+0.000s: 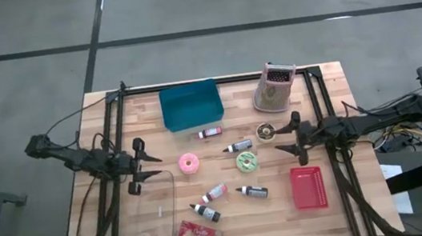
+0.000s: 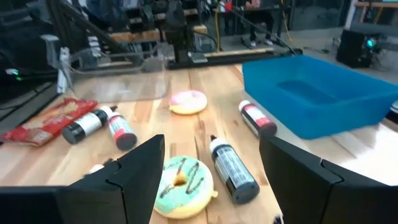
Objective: Pick & Place Food Item
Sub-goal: Put the black donut into the red basket
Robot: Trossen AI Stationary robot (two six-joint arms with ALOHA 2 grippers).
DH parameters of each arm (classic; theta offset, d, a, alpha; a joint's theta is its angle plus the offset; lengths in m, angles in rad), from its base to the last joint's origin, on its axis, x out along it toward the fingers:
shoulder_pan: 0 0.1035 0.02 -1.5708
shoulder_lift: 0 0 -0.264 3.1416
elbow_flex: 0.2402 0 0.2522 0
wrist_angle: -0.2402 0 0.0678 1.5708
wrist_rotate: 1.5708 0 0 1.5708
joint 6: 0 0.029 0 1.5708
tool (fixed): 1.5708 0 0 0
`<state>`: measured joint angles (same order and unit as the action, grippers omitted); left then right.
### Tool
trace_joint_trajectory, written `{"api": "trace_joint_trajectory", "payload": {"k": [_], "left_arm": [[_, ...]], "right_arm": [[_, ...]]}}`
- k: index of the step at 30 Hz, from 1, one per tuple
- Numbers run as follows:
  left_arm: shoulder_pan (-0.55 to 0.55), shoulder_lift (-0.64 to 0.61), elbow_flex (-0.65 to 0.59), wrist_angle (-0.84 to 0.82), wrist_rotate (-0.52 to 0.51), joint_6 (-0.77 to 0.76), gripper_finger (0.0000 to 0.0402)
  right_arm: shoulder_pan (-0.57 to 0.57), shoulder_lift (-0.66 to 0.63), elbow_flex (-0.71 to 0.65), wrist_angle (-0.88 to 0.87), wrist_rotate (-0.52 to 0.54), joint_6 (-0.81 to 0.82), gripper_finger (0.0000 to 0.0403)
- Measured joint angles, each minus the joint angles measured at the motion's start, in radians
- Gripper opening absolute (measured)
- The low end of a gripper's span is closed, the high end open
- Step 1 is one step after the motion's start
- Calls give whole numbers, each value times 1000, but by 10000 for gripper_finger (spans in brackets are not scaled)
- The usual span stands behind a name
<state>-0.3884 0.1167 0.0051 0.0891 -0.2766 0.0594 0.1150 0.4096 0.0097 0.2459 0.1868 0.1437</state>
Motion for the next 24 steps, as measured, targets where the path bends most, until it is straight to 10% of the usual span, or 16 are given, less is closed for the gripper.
{"api": "trace_joint_trajectory", "payload": {"k": [24], "left_arm": [[0, 36, 0, 0, -113, -29, 168]], "right_arm": [[-3, 604, 562, -609, 12, -36, 260]]}}
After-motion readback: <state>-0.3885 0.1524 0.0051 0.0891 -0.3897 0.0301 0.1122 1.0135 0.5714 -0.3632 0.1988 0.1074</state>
